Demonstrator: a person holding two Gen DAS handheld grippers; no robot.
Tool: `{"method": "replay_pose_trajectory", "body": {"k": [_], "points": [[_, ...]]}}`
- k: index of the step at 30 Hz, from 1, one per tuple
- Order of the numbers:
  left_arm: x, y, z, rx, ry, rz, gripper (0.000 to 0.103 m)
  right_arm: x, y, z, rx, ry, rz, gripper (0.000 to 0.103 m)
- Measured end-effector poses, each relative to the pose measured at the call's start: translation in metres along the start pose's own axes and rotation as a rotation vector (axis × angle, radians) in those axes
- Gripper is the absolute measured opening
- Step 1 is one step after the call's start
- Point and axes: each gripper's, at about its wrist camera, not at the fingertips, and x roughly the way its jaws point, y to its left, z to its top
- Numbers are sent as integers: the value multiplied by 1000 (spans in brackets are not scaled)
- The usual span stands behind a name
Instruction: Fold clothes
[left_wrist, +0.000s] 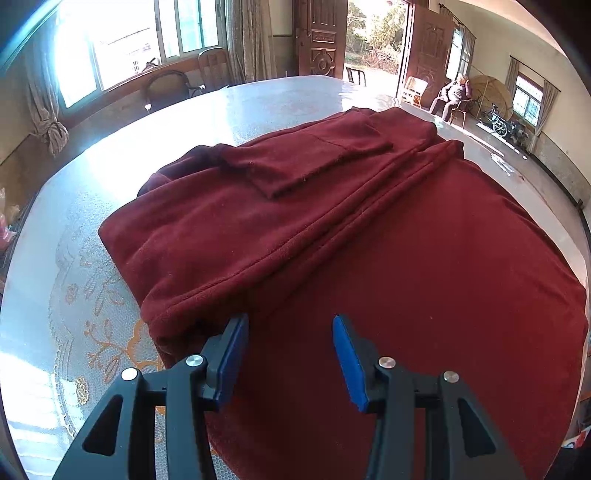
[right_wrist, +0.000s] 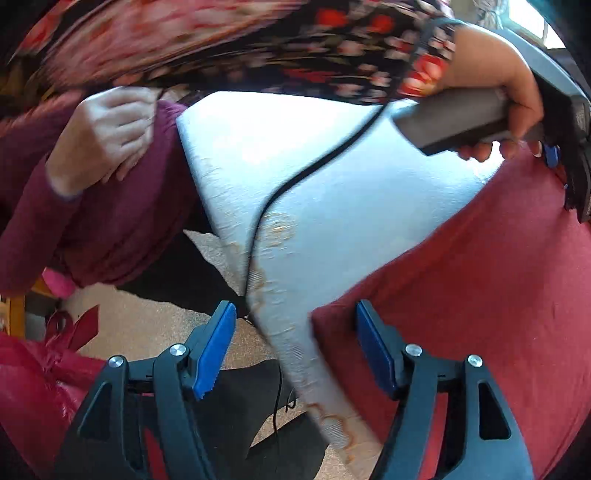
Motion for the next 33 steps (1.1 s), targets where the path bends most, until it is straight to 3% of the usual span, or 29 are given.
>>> {"method": "replay_pose_trajectory", "body": {"k": [4, 8, 11, 13, 15, 16, 20, 24, 27, 29, 33], "points": [[-1, -1, -1, 0, -6, 10, 48, -5, 8, -2, -36, -16, 36, 75], [-1, -3, -2, -4, -9, 24, 48, -19, -17, 8, 56, -100, -68, 75], [-5, -4, -4, -4, -7, 36, 49, -7, -15, 14, 85, -58, -91, 75], [-11, -5, -6, 1, -2, 56, 49, 1, -2, 11, 52, -20, -35, 75], [-17, -6, -9, 5, 3, 76, 48, 0, 17, 6, -14, -16, 64, 75], [-25, -8, -10, 7, -14, 92, 48, -7, 23, 3, -46, -35, 72, 75], [-61, -19, -17, -37, -99, 125, 48, -56, -6, -10, -9, -181, -124, 74], [-56, -29, -31, -148, -40, 194, 49, -78, -88, -26, 291, -210, -361, 74], [-47, -33, -49, -259, 22, 207, 49, -79, -150, -44, 433, -136, -373, 74], [-50, -44, -61, -292, 21, 213, 49, -74, -158, -56, 385, -96, -394, 74], [-63, -79, -81, -217, -14, 265, 49, -67, -154, -87, 290, -50, -402, 74]]}}
